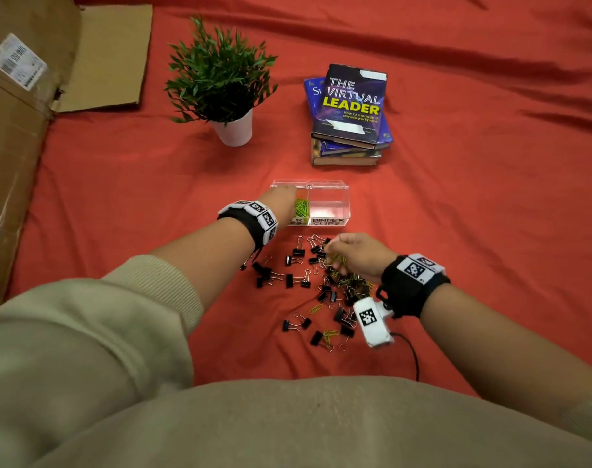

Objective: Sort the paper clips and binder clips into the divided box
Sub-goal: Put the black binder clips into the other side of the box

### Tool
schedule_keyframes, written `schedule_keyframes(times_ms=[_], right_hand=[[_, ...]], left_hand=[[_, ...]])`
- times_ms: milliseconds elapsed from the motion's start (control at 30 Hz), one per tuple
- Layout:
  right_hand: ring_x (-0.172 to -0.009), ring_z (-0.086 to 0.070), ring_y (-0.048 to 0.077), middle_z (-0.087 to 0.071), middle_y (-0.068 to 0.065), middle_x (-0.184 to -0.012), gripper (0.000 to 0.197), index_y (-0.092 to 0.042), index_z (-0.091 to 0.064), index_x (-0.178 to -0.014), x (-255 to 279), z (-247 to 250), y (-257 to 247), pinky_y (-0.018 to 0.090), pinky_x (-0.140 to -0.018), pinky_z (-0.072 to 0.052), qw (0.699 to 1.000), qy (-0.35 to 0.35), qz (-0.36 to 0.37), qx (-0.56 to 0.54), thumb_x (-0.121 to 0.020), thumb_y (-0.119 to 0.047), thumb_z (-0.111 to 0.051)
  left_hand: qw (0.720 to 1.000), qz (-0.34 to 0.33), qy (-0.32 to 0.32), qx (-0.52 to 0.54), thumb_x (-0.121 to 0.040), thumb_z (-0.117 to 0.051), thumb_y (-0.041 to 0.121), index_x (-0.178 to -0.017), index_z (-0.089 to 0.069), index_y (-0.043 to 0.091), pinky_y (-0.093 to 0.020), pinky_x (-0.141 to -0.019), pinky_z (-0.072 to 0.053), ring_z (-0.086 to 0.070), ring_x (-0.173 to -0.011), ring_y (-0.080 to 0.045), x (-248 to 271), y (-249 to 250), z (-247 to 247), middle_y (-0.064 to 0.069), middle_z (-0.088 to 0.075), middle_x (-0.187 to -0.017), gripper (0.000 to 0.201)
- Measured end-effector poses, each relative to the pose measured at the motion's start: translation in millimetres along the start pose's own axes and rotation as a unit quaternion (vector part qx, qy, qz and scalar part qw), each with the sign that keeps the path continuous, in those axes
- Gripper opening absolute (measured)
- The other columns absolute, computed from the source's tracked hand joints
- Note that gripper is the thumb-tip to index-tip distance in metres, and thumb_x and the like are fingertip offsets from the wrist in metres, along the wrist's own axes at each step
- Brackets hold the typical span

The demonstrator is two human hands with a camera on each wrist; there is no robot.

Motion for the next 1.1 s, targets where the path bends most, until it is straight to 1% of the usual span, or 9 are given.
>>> schedule_keyframes(times_ms=[167,267,367,467,600,767,833,967,1100], right_hand=[[-0.056,-0.053,0.015,-0.061,0.008,-0.072,0.017,-0.009,-0.057,-0.075,-29.5,3.7,-42.3,0.022,-0.050,-0.043,0.998,0.042,0.041,0.009,-0.090,-0.003,-0.052],[-0.056,-0.056,0.013,-0.062,0.006,-0.073,0.017,-0.013,-0.058,-0.073,-55.4,3.0,-62.1,0.022,-0.050,-0.048,0.990,0.096,0.068,0.081,-0.089,-0.005,-0.056],[-0.070,-0.057,0.020,-0.063,0.009,-0.078,0.013,-0.011,-0.062,-0.077,-79.9,-6.0,-77.6,0.031,-0.064,-0.049,0.964,0.127,0.105,0.211,-0.088,-0.009,-0.056],[-0.080,-0.057,0.021,-0.069,0.014,-0.092,0.016,-0.005,-0.067,-0.095,-97.1,-21.5,-85.4,0.033,-0.077,-0.048,0.922,0.141,0.119,0.340,-0.087,-0.008,-0.054],[-0.102,-0.060,0.029,-0.067,0.013,-0.111,0.025,-0.007,-0.065,-0.106,-106.6,-36.8,-84.7,0.031,-0.083,-0.046,0.887,0.107,0.132,0.430,-0.087,-0.004,-0.049],[-0.109,-0.059,0.025,-0.065,0.008,-0.120,0.035,-0.015,-0.064,-0.114,-96.6,-31.7,-76.2,0.031,-0.093,-0.048,0.881,0.092,0.170,0.432,-0.084,-0.002,-0.050],[-0.105,-0.060,0.023,-0.066,0.008,-0.115,0.030,-0.012,-0.065,-0.110,-80.2,-23.8,-71.2,0.030,-0.090,-0.048,0.879,0.104,0.203,0.420,-0.085,-0.004,-0.050],[-0.077,-0.058,0.014,-0.068,0.002,-0.091,0.017,-0.012,-0.066,-0.094,-39.3,-15.2,-36.1,0.015,-0.063,-0.042,0.893,0.062,0.185,0.405,-0.086,-0.007,-0.052],[-0.072,-0.063,0.020,-0.071,0.005,-0.079,0.016,-0.013,-0.068,-0.078,0.7,-22.5,20.3,0.028,-0.066,-0.050,0.850,-0.065,0.099,0.513,-0.080,-0.017,-0.053]], left_hand=[[0.999,-0.039,-0.002,-0.002,-0.091,-0.046,0.000,-0.119,-0.052,0.000,-0.039,-0.092,-0.047,-0.056,-0.108,-0.033,-5.4,-4.9,-9.8,-0.019,-0.057,-0.120,0.028],[0.992,-0.066,0.080,0.067,-0.092,-0.044,0.002,-0.116,-0.056,0.001,-0.037,-0.095,-0.043,-0.054,-0.110,-0.030,14.5,-10.4,-8.4,-0.016,-0.058,-0.118,0.028],[0.981,-0.058,0.155,0.106,-0.088,-0.048,0.004,-0.105,-0.062,0.004,-0.039,-0.094,-0.044,-0.052,-0.105,-0.028,45.7,-14.2,-21.7,-0.013,-0.057,-0.110,0.022],[0.987,-0.069,0.098,0.105,-0.085,-0.050,0.006,-0.102,-0.061,0.005,-0.042,-0.091,-0.045,-0.051,-0.105,-0.029,77.6,-7.3,-51.6,-0.013,-0.055,-0.108,0.021],[0.988,-0.143,0.013,0.062,-0.088,-0.047,0.011,-0.111,-0.060,0.009,-0.042,-0.085,-0.049,-0.053,-0.104,-0.030,106.8,7.9,-90.6,-0.012,-0.053,-0.112,0.027],[0.988,-0.150,-0.023,0.031,-0.088,-0.044,0.016,-0.113,-0.061,0.009,-0.039,-0.085,-0.047,-0.052,-0.104,-0.031,107.9,-2.2,-104.2,-0.012,-0.053,-0.111,0.030],[0.991,-0.132,-0.009,0.005,-0.086,-0.045,0.017,-0.106,-0.060,0.005,-0.040,-0.086,-0.046,-0.053,-0.102,-0.033,105.7,-9.5,-102.4,-0.013,-0.053,-0.109,0.028],[0.991,-0.128,0.034,-0.020,-0.083,-0.054,0.022,-0.096,-0.058,0.005,-0.039,-0.084,-0.041,-0.051,-0.099,-0.033,108.2,-4.2,-94.6,-0.015,-0.053,-0.104,0.021],[0.987,-0.152,-0.031,-0.052,-0.088,-0.055,0.036,-0.107,-0.058,0.007,-0.038,-0.091,-0.040,-0.049,-0.109,-0.029,111.6,26.2,-105.6,-0.011,-0.053,-0.112,0.035]])
Point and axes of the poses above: each hand's wrist, its own x-axis away from the middle knuckle, its own z-axis out of the back of the hand, y = z × x, the point moved 1 cm from there along -x, towards the middle knuckle
